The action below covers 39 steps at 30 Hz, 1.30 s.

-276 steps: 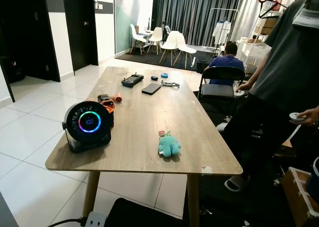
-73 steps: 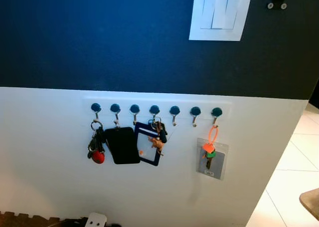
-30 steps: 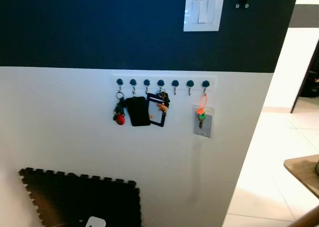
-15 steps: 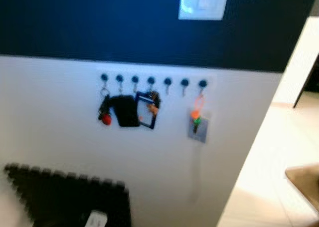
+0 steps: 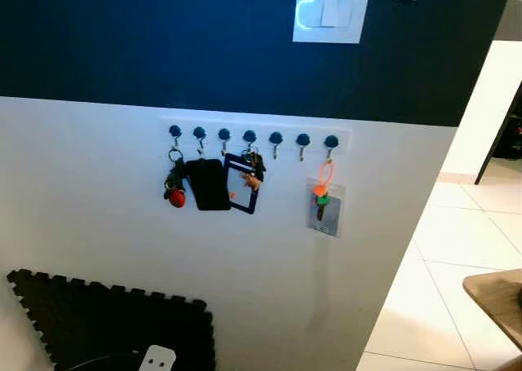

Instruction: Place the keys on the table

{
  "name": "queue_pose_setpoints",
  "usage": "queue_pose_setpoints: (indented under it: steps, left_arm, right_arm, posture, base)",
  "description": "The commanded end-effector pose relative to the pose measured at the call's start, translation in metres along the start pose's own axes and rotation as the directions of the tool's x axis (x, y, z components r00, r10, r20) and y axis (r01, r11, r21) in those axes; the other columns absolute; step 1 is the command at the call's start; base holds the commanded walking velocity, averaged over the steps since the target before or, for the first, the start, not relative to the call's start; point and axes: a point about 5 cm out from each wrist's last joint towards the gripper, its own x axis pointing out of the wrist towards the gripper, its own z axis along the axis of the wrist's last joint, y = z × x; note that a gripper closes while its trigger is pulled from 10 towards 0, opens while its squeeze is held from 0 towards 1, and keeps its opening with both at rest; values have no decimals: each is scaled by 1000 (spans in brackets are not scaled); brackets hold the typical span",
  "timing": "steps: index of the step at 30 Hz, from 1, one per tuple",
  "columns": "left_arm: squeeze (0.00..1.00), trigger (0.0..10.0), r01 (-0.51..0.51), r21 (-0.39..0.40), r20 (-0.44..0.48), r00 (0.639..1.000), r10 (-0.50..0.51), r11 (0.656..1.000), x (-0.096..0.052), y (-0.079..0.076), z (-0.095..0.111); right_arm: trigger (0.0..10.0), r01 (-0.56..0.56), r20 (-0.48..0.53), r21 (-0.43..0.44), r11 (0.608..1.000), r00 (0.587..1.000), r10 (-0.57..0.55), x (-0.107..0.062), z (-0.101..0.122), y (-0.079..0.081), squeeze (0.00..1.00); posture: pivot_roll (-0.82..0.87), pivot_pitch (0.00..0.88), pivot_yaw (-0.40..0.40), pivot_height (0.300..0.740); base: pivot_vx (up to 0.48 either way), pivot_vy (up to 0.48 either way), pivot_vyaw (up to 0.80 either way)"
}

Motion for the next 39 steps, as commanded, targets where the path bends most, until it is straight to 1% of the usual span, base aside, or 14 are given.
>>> queue_pose_setpoints:
  steps: [1,4,10,17,19,20,21,25,26,29,32,35,36,39]
  left_arm:
    - [0,10000,-1,18,-11,1000,1,1000,-1,0,-4]
    - [0,10000,-3,15,-12,1000,3,1000,-1,0,-4]
    - [0,10000,-19,-10,-8,1000,19,1000,-2,0,-5]
    - [0,10000,-30,-4,9,1000,30,1000,-2,2,-4]
    - [0,10000,-39,-9,22,999,39,999,-3,5,-3]
    - [0,10000,-54,-16,49,997,54,998,-4,12,1]
    - [0,10000,-54,-16,49,997,54,998,-4,12,1]
    - [0,10000,-45,-8,154,987,46,999,-5,25,18]
    - [0,10000,-45,-8,154,987,46,999,-5,25,18]
    - [0,10000,15,20,315,949,-20,1000,-7,28,42]
    - [0,10000,91,68,458,882,-112,994,-10,20,68]
    - [0,10000,122,102,521,839,-158,987,-11,11,85]
    - [0,10000,122,102,521,839,-158,987,-11,11,85]
    - [0,10000,153,134,574,793,-202,979,-11,-5,101]
  right_arm:
    - [10000,6,-10,6,1000,1000,-6,-1,-2,-2,0]
    - [10000,6,-10,6,1000,1000,-6,-1,-2,-2,0]
    - [10000,7,-1,11,1000,1000,-6,-1,-2,-2,0]
    - [10000,7,68,28,1000,998,-9,2,14,-4,0]
    - [10000,1,104,34,999,995,-4,3,21,-5,0]
    - [10000,-17,179,24,1000,984,12,5,37,-5,0]
    - [10000,-17,179,24,1000,984,12,5,37,-5,0]
    - [10000,-40,405,21,999,914,28,5,84,-4,0]
    - [10000,-40,405,21,999,914,28,5,84,-4,0]
    - [10000,-79,583,39,996,811,42,-1,122,1,0]
    - [10000,-86,760,-78,993,639,115,-19,159,16,0]
    - [10000,-112,832,-155,982,521,191,-33,176,33,0]
    - [10000,-112,832,-155,982,521,191,-33,176,33,0]
    - [10000,-141,870,-232,962,412,271,-49,185,52,0]
  posture:
    - [53,3,1,740]
    - [53,3,1,740]
    - [52,7,3,740]
    - [53,11,2,740]
    - [53,10,1,740]
    - [52,9,-1,740]
    - [52,9,-1,740]
    - [48,6,0,740]
    - [48,6,0,740]
    - [46,6,0,740]
    - [45,6,-1,740]
    - [45,6,-1,740]
    - [45,6,-1,740]
    - [43,2,-6,740]
  base:
    - [0,-480,0]
    - [0,-480,0]
    - [0,0,0]
    - [0,0,0]
    - [0,0,0]
    - [0,0,0]
    - [0,0,0]
    - [0,0,0]
    - [0,0,0]
    - [0,0,0]
    - [0,0,0]
    - [0,0,0]
    - [0,0,0]
    - [0,0,0]
